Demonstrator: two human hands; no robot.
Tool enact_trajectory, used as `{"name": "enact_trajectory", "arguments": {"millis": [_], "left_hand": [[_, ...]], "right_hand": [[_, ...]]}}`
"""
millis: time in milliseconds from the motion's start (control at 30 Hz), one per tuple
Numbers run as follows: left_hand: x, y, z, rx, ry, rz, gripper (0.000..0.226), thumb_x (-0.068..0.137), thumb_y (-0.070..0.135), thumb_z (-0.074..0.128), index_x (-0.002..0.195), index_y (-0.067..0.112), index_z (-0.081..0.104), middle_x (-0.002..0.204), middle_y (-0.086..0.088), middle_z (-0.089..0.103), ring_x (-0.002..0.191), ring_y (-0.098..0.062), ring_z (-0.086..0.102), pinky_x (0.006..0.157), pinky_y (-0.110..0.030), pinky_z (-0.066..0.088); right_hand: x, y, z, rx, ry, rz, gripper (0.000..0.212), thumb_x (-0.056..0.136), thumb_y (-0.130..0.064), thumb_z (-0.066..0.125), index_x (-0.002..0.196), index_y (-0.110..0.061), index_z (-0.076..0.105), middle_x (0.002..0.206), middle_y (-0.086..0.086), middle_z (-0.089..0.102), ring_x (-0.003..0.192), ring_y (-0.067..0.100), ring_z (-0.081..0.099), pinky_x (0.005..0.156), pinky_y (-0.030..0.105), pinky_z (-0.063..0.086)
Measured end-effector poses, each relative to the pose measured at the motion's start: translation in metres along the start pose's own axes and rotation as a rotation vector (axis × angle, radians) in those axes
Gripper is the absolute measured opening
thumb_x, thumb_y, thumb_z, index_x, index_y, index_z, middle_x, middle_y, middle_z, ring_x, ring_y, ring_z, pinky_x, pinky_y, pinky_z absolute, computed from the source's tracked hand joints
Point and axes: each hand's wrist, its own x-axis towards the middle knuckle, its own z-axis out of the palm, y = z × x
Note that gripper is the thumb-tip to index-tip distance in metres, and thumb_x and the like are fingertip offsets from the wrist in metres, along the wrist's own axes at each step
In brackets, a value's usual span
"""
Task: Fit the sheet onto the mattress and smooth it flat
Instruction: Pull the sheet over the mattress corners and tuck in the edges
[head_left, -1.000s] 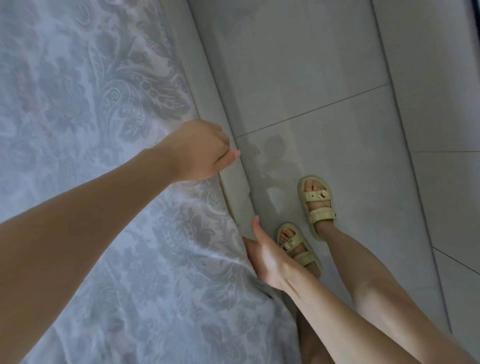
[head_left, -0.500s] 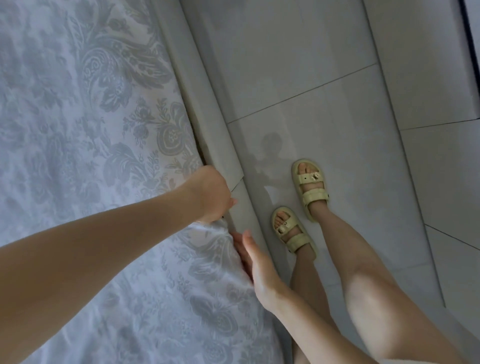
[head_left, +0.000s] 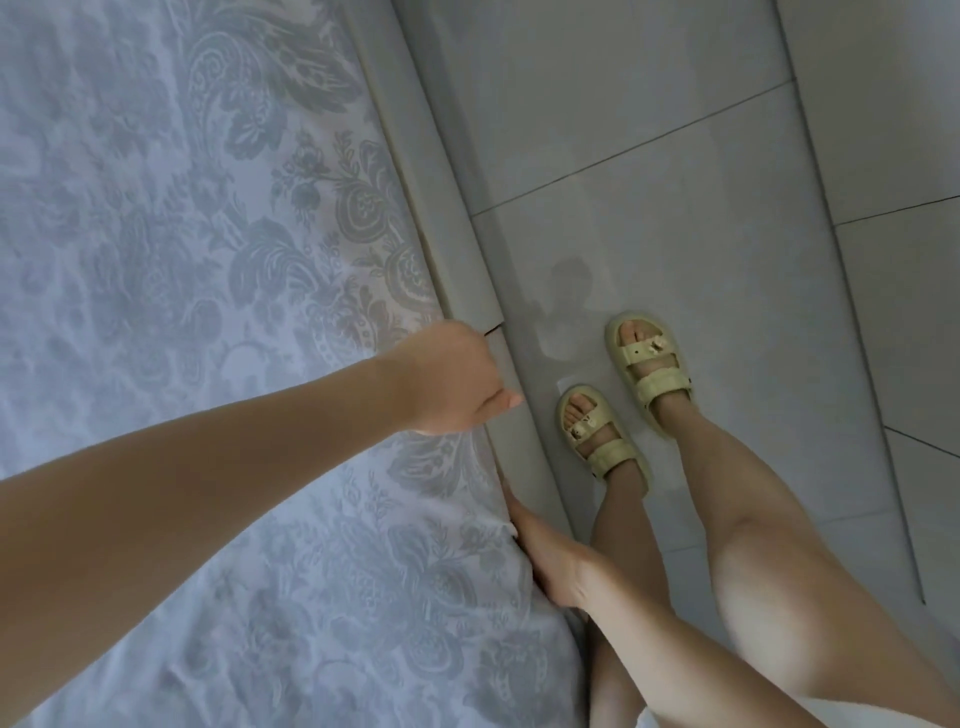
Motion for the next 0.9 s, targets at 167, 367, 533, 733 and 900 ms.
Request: {"name": "enact_trajectory", "arguments": {"millis": [167, 367, 533, 733, 900], "left_hand": [[-0.004, 0.024, 0.019, -0.002, 0.003, 0.019, 0.059, 0.101, 0.039, 0.013, 0.087, 0.016, 0.066, 0.082, 0.003, 0.063, 0.082, -0.017, 0.053, 0.088, -0.034, 0.043], [0.008, 0.036, 0.024, 0.118, -0.163, -0.095, 0.06, 0.102, 0.035, 0.012, 0.07, 0.012, 0.057, 0.069, 0.001, 0.06, 0.079, -0.021, 0.061, 0.084, -0.032, 0.043], [0.02, 0.063, 0.01, 0.179, -0.384, -0.141, 0.045, 0.101, 0.019, 0.019, 0.142, 0.027, 0.036, 0.08, 0.003, 0.053, 0.079, -0.018, 0.049, 0.071, -0.027, 0.037], [0.016, 0.1, 0.025, 0.127, -0.251, -0.208, 0.048, 0.103, 0.032, 0.015, 0.113, 0.021, 0.061, 0.078, 0.001, 0.059, 0.08, -0.018, 0.053, 0.073, -0.031, 0.038], [0.011, 0.175, 0.058, -0.034, -0.065, -0.045, 0.052, 0.103, 0.035, 0.018, 0.09, 0.014, 0.064, 0.086, -0.001, 0.064, 0.079, -0.021, 0.049, 0.084, -0.035, 0.041]], "right_hand": [[-0.013, 0.038, -0.017, -0.04, 0.121, 0.101, 0.062, 0.087, -0.072, 0.024, 0.112, -0.031, 0.063, 0.103, -0.005, 0.069, 0.097, 0.011, 0.064, 0.08, 0.022, 0.051], [-0.012, 0.059, -0.034, -0.115, 0.24, 0.05, 0.077, 0.088, -0.071, 0.019, 0.104, -0.017, 0.071, 0.101, 0.006, 0.073, 0.096, 0.02, 0.068, 0.092, 0.031, 0.052], [-0.03, 0.087, -0.053, -0.06, 0.264, -0.096, 0.067, 0.099, -0.053, 0.015, 0.106, -0.011, 0.067, 0.101, 0.004, 0.072, 0.092, 0.012, 0.068, 0.07, 0.019, 0.051], [-0.038, 0.102, -0.045, -0.085, 0.261, -0.29, 0.049, 0.102, -0.044, 0.021, 0.093, -0.031, 0.068, 0.093, -0.011, 0.073, 0.087, 0.001, 0.068, 0.07, 0.015, 0.05], [-0.036, 0.119, -0.061, -0.065, 0.27, -0.372, 0.043, 0.101, -0.043, 0.023, 0.107, -0.023, 0.061, 0.101, -0.013, 0.067, 0.095, -0.004, 0.062, 0.078, 0.012, 0.048]]}}
